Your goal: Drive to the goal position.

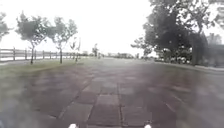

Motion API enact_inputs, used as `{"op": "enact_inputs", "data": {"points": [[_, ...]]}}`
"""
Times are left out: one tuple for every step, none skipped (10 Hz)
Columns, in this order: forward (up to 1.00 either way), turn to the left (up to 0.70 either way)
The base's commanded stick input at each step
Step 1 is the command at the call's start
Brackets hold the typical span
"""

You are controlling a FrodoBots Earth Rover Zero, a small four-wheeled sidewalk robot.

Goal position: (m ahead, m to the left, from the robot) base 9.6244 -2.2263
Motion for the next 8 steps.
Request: {"op": "enact_inputs", "data": {"points": [[1.0, -0.4], [1.0, -0.4], [1.0, -0.23], [1.0, 0.0], [1.0, 0.0], [1.0, 0.0], [1.0, 0.0], [1.0, 0.0]]}}
